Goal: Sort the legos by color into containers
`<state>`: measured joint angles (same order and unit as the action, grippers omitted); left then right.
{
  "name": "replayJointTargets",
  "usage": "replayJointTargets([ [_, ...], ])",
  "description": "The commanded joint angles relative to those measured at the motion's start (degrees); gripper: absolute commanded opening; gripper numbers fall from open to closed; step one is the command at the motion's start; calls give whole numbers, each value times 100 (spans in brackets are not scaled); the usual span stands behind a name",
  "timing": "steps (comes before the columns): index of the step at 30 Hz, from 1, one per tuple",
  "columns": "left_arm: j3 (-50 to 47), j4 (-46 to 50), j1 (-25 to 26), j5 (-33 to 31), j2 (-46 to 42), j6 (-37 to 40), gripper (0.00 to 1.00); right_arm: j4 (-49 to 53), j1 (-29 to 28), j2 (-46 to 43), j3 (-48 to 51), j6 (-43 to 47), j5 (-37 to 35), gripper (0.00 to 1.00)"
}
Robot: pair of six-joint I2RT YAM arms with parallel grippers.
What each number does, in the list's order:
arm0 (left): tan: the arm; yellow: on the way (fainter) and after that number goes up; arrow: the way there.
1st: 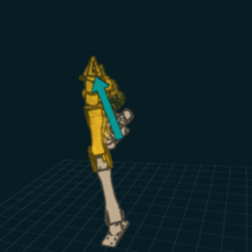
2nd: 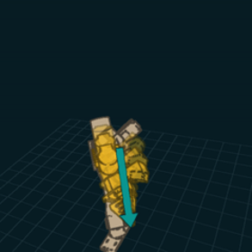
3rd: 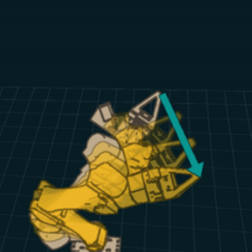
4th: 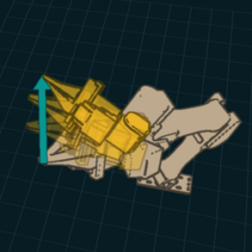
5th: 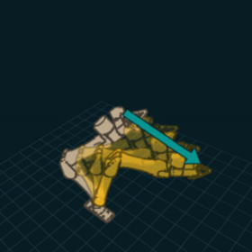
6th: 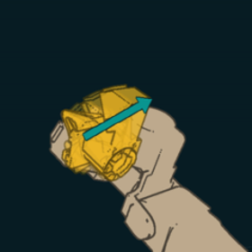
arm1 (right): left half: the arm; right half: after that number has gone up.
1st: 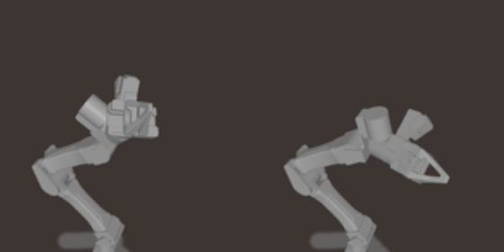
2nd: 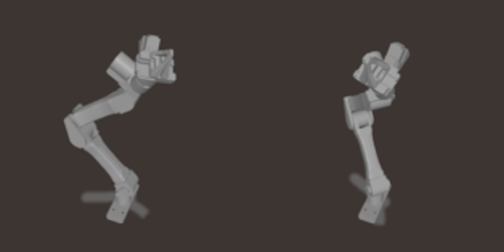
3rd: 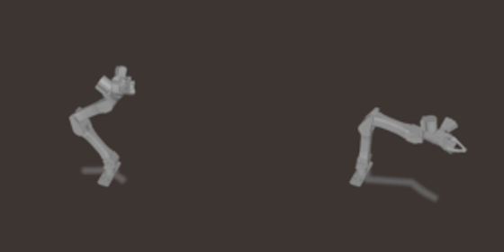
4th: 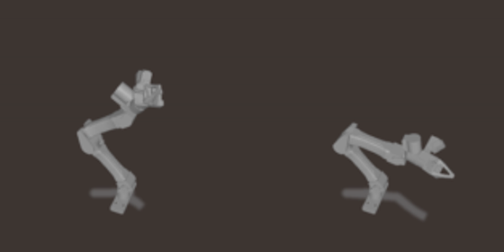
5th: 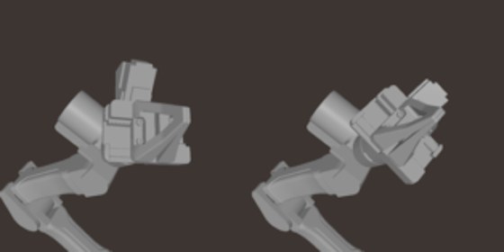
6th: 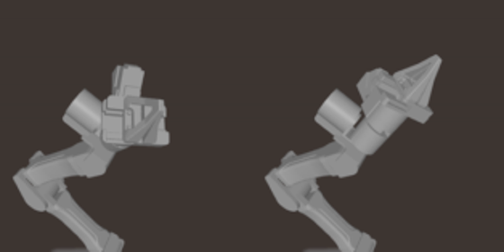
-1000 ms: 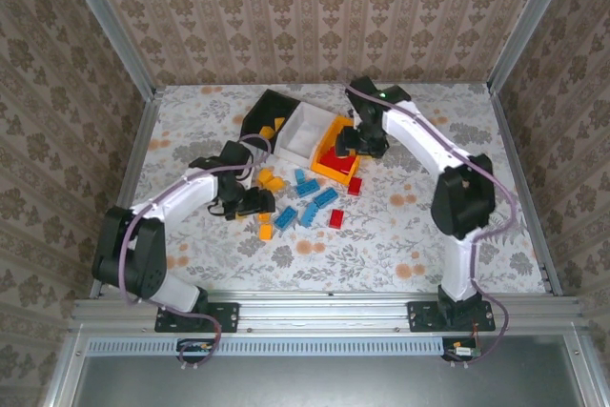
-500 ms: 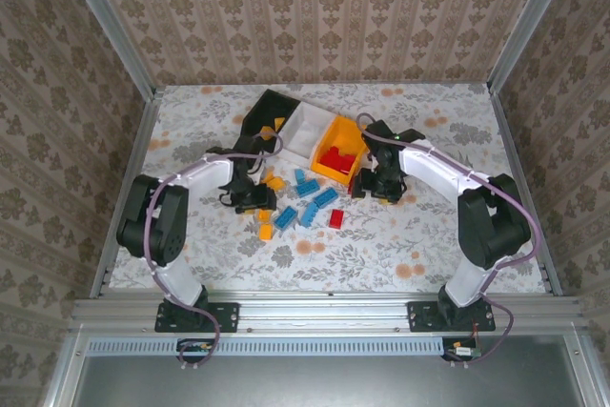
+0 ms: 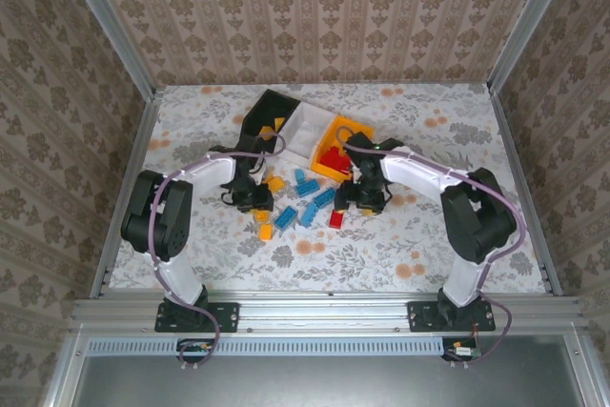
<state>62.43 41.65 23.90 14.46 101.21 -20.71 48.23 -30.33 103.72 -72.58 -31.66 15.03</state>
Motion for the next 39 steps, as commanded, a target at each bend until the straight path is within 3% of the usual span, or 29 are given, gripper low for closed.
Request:
replayJointTargets([
  [1,45,221,-116,-66,-202,130,24,262,-193,346,-370,119,19,67],
  [11,796,615,-1084,79,-760,255,24,427,-461,966,-816,107,-77,66],
  [21,2370,397,-1717,527,-49,-202,25,704,-527,1345,-953,-91,-515,58],
  [32,3972,-158,-1703,1065,1443,-881,26,849,-531,982,-570,-303,-731,40],
  [39,5056,-319,-1557,1223,2476,-1147,30,856,-544,533,-110,-537,-786,36],
])
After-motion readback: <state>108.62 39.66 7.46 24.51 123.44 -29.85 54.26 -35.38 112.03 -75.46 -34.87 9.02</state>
